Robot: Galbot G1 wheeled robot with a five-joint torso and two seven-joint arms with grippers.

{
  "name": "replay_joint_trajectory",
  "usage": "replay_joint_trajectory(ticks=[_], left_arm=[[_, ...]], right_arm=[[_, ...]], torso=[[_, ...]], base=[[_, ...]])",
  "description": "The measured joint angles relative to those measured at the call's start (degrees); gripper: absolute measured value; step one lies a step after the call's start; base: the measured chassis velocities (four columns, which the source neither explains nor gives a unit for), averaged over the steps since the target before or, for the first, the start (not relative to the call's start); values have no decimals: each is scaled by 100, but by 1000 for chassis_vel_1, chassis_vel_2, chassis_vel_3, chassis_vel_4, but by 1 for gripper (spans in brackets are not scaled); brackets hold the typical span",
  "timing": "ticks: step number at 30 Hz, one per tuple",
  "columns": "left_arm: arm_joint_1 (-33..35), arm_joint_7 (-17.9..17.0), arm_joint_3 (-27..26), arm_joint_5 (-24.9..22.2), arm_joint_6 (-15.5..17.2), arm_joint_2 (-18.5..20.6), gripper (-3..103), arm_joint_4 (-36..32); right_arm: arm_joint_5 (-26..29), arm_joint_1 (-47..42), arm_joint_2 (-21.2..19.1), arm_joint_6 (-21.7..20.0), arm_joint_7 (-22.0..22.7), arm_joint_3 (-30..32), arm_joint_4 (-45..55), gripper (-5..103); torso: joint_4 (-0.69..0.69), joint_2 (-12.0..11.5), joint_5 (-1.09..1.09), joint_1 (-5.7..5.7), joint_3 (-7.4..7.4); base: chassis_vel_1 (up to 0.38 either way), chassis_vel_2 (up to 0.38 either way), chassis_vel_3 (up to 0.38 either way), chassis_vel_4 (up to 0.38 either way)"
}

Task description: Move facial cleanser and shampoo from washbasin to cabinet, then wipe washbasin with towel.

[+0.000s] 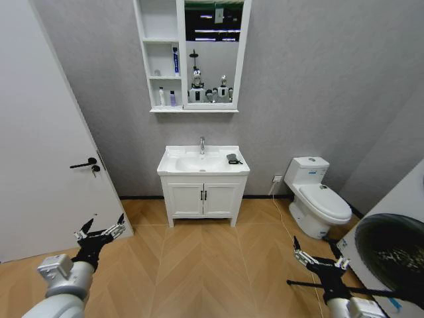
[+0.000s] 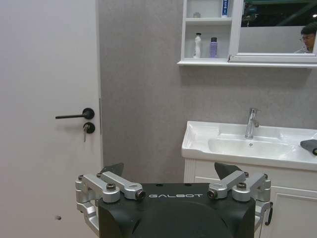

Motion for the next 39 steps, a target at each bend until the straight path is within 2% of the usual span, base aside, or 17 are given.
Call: replay_joint_trajectory(ticks=[1,4,7,11,12,13,15,17,20,22,34,39], left_arm=[[1,0,0,0,1,-1,100,2],[3,-2,-1,1,-1,-1,100,0],[3,-1,0,0,0,-1,100,1],[5,5,0,0,0,-1,100,0],[5,5,0,0,0,-1,100,0],[4,0,0,0,0,-1,100,1],[3,-3,0,0,0,0,100,1],[3,-4,-1,1,0,0,100,1],[2,-4,-1,0,0,0,100,1],[2,-4,0,0,0,0,100,1],[4,-3,-1,0,0,-1,100,1],[2,2,0,0,0,0,100,0]], right_arm=[[0,0,0,0,-1,-1,0,100],[0,-1,-1,0,0,0,0,100],[0,-1,-1,0,0,-1,0,100],[0,-9,-1,0,2,1,0,100],[0,-9,-1,0,2,1,0,100],[0,-3,0,0,1,-1,0,100],[0,-2,0,0,0,-1,0,100],[0,0,0,0,0,-1,0,100],[0,0,-1,0,0,-1,0,100],[0,0,-1,0,0,0,0,100],[0,-2,-1,0,0,0,0,100],[0,-1,-1,0,1,0,0,100]], torso=[[9,0,-4,-6,-2],[4,8,5,-17,-7],[2,7,-1,-17,-7],[-3,14,5,-26,-11],[-3,14,5,-26,-11],[3,8,-3,-20,-7],[3,5,-6,-13,-5],[9,4,5,-11,-4],[4,2,-1,-6,-3],[0,2,4,-8,-3],[4,8,0,-18,-7],[1,7,2,-14,-6]], base=[[140,-155,-175,260],[190,-207,-147,229],[322,-266,-250,246],[142,-131,-187,126],[29,-15,-181,90],[29,-15,-105,-13],[80,-15,34,-23],[-2,51,71,-54],[-75,60,109,-21],[-98,-4,77,-8],[-25,38,28,-23],[-196,177,206,-189]])
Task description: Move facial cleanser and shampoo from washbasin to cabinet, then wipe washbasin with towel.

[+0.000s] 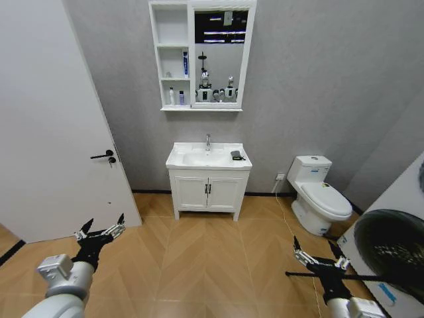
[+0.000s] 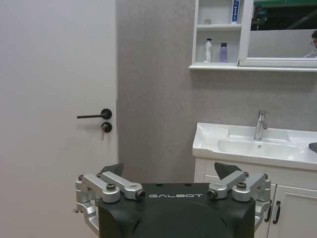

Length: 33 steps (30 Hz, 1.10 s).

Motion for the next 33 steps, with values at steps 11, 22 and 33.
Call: replay_joint_trajectory(ticks=[11,22,33], left_arm=[[-1,0,0,0,1,1,100,0],[2,-1,0,0,1,0,100,0],[1,-1,0,0,1,0,100,0]], right_arm=[[1,2,-1,-1,-1,-1,-2,100],[0,-1,0,0,0,-1,0,100],[0,0,0,0,0,-1,0,100]], torso=[[0,-3,5,5,2],[2,2,-2,-5,-2],[1,0,-1,2,0]], base=[[-238,244,246,-260],[-99,53,64,-33],[36,-19,-22,27]])
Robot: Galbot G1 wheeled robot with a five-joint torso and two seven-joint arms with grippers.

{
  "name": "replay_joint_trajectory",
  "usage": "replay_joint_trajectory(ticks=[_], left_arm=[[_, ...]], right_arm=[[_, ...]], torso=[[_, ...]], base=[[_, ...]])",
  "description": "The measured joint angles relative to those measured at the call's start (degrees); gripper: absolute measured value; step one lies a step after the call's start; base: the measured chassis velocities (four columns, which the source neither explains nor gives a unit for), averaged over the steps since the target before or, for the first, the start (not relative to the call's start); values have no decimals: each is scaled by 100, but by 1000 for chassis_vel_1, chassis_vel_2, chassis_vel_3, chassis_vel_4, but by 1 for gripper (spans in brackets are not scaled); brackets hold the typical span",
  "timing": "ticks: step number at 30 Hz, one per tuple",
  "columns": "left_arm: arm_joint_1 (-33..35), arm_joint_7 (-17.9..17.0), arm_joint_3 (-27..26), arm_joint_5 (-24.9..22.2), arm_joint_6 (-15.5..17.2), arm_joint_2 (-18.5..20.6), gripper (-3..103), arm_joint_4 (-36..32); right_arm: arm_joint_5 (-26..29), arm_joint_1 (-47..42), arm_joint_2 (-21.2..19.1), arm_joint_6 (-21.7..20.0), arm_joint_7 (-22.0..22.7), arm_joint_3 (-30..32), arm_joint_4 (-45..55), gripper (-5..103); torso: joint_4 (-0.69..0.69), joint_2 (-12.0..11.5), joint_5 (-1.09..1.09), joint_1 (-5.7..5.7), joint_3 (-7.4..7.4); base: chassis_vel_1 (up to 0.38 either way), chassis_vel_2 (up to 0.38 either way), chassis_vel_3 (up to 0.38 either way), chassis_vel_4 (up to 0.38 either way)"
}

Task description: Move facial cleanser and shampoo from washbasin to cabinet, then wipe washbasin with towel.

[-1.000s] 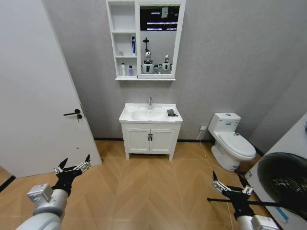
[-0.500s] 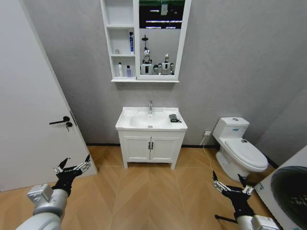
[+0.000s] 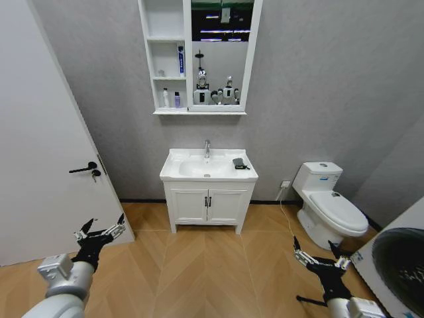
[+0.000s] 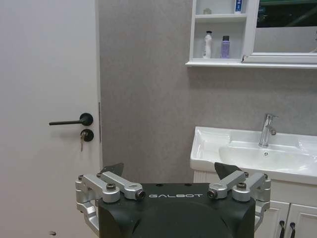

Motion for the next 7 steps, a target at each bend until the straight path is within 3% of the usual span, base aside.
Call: replay_joint_trajectory(ticks=[7], left_arm=[[0,-2,0,0,0,0,100,0]], right_arm=[[0,0,0,0,0,0,0,100]], torso=[[0,0,0,-1,0]], base=[[0,0,0,0]])
